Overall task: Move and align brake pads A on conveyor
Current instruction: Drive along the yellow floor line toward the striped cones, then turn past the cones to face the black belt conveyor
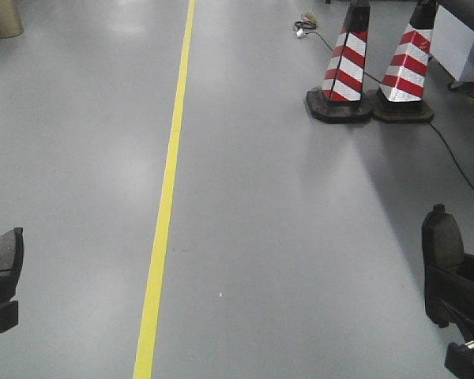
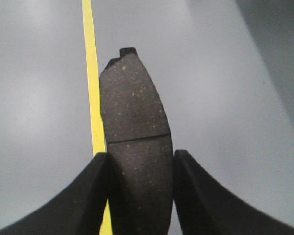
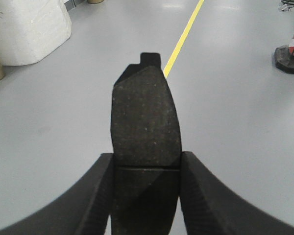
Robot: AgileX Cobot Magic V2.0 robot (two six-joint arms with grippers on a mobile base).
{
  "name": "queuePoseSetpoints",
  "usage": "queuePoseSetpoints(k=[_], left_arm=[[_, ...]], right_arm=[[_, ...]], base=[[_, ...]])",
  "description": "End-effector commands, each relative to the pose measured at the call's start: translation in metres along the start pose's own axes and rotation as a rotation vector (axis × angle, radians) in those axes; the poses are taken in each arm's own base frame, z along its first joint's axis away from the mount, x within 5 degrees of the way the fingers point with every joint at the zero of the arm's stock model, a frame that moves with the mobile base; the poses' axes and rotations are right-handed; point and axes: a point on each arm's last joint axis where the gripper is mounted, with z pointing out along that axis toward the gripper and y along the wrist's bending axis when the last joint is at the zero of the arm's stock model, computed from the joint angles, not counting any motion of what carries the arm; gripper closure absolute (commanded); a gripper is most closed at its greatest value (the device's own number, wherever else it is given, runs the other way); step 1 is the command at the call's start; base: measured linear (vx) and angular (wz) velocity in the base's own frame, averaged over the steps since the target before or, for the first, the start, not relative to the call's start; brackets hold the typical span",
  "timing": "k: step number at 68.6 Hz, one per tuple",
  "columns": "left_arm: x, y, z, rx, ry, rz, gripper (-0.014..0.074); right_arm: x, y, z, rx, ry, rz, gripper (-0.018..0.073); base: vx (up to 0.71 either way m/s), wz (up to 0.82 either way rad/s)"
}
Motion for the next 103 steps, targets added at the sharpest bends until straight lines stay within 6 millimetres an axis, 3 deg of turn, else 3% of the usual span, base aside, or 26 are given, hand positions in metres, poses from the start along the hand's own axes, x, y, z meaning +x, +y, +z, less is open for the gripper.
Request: queuePoseSetpoints(k=[1, 103], left_arm=[[-0.0147, -0.0044, -0.0065, 0.035, -0.103, -0.002, 0.0521], [-0.0147, -0.0044, -0.0065, 0.035, -0.103, -0.002, 0.0521]], right_arm=[[-0.0185, 0.0027, -0.0040, -0.024, -0.125, -0.014, 0.0534], [-0.0185, 0.0027, -0.0040, -0.024, -0.125, -0.014, 0.0534]], base=[[0.66, 0.01], [0.66, -0.04]])
